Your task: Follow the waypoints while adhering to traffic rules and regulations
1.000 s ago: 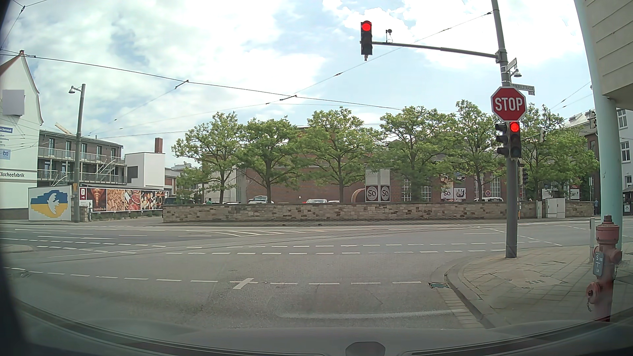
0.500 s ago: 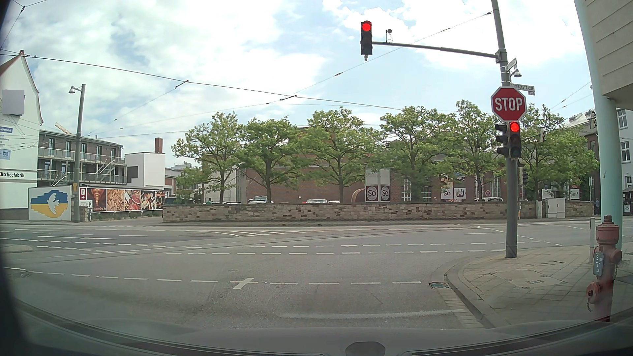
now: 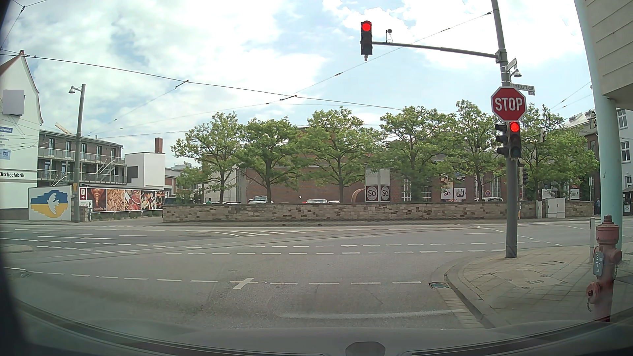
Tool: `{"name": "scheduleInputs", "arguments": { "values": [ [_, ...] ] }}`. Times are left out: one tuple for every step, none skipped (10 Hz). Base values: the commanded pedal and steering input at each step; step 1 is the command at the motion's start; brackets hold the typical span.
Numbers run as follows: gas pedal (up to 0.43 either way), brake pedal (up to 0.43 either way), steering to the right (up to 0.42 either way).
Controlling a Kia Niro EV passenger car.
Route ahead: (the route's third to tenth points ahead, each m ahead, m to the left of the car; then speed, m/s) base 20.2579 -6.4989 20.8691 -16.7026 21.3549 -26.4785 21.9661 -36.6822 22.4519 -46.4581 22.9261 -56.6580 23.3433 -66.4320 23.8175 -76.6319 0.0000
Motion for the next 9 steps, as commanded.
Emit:
{"name": "scheduleInputs", "arguments": {
  "values": [
    [0.0,0.323,0.036],
    [0.0,0.323,0.036],
    [0.0,0.317,0.036],
    [0.0,0.323,0.036],
    [0.0,0.323,0.036],
    [0.0,0.323,0.036],
    [0.0,0.323,0.036],
    [0.0,0.323,0.036],
    [0.0,0.323,0.036]
  ]
}}
